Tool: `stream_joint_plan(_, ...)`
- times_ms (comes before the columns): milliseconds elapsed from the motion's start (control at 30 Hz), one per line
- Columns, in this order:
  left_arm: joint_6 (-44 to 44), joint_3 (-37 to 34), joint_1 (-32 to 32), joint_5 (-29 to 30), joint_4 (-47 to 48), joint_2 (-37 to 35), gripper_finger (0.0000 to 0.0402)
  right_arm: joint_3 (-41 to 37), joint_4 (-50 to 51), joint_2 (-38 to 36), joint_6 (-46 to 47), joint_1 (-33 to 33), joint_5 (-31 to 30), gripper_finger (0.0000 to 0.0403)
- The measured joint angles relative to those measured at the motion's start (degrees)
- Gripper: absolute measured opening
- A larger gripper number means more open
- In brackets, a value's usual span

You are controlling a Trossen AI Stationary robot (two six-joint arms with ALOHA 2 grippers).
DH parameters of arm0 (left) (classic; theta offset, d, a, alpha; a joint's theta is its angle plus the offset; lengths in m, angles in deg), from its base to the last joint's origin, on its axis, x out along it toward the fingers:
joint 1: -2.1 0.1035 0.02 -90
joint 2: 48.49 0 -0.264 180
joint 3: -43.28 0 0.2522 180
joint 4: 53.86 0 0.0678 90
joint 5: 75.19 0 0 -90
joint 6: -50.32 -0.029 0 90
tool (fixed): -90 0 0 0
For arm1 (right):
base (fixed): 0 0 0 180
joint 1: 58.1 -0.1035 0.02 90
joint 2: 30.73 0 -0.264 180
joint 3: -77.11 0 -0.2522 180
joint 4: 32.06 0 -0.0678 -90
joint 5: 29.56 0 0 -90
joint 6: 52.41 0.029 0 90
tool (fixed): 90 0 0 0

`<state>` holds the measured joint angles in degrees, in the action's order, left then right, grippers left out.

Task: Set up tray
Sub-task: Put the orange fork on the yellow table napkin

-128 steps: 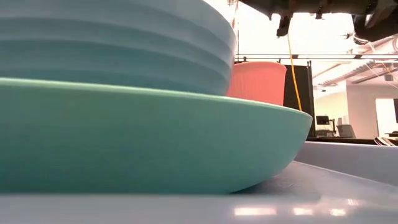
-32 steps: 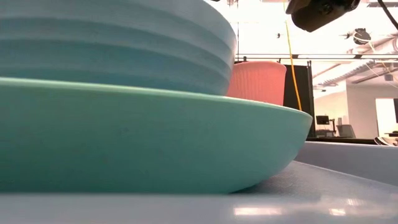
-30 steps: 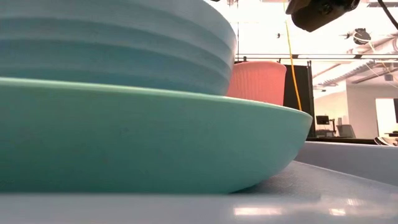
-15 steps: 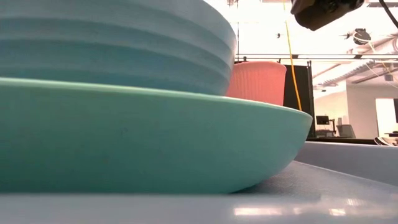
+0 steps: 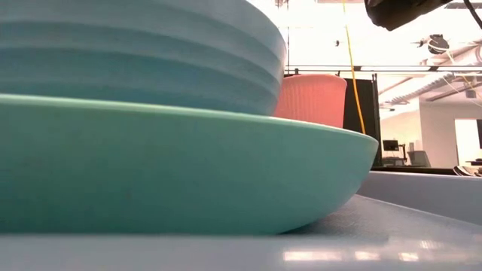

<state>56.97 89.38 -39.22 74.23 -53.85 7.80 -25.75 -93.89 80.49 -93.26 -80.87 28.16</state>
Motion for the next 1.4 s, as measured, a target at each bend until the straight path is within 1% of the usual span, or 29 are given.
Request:
stream_joint_plan(133, 6.4, 0.0, -4.0, 3.7, 3.5, -0.6, 0.0001, 0.0, 0.0, 0.0, -0.7, 0.2, -1.2, 0.0128)
stream_joint_plan(300, 13.6, -3.0, -9.8, 10.6, 2.5, -0.5, 0.0001, 0.0, 0.0, -0.1, -0.6, 0.8, -1.0, 0.0128)
stream_joint_plan(400, 18.9, -6.4, -13.3, 15.5, -0.4, -0.6, 0.0001, 0.0, 0.1, -0.1, -0.6, 1.2, -0.8, 0.0128)
stream_joint_plan(533, 25.8, -11.8, -17.2, 19.0, -6.1, -0.6, 0.0001, 0.0, 1.5, -0.5, 0.6, 1.8, -0.7, 0.0128)
stream_joint_plan(600, 29.3, -14.3, -19.1, 20.0, -9.7, -0.6, 0.0001, 0.0, 4.1, -1.5, 3.4, 2.5, -0.1, 0.0128)
stream_joint_plan(667, 31.9, -16.4, -20.9, 20.3, -12.0, -0.4, 0.0001, 0.0, 8.5, -3.2, 7.8, 3.6, 2.2, 0.0128)
stream_joint_plan(767, 37.3, -18.4, -23.0, 20.9, -13.9, 0.4, 0.0001, 0.0, 16.0, -6.5, 17.6, 6.1, 8.7, 0.0128)
stream_joint_plan(900, 45.1, -19.4, -25.3, 20.8, -14.0, 2.6, 0.0001, 0.1, 27.1, -11.4, 31.7, 10.1, 17.1, 0.0128)
stream_joint_plan(1000, 49.7, -19.4, -26.9, 20.7, -14.0, 4.9, 0.0001, 1.5, 35.5, -13.5, 38.4, 13.0, 21.3, 0.0128)
stream_joint_plan(1133, 57.1, -19.4, -28.4, 20.9, -14.0, 9.1, 0.0001, 6.8, 47.5, -13.5, 43.2, 15.6, 27.9, 0.0128)
stream_joint_plan(1200, 60.3, -19.4, -29.4, 22.3, -14.0, 11.5, 0.0001, 10.3, 52.0, -12.5, 43.3, 16.2, 29.2, 0.0128)
stream_joint_plan(1267, 63.8, -19.4, -30.4, 24.4, -14.0, 14.2, 0.0001, 12.6, 54.6, -11.8, 42.8, 16.5, 30.2, 0.0128)
stream_joint_plan(1400, 68.7, -19.4, -32.1, 28.2, -15.4, 19.2, 0.0001, 16.0, 55.3, -10.5, 43.6, 17.4, 36.7, 0.0136)
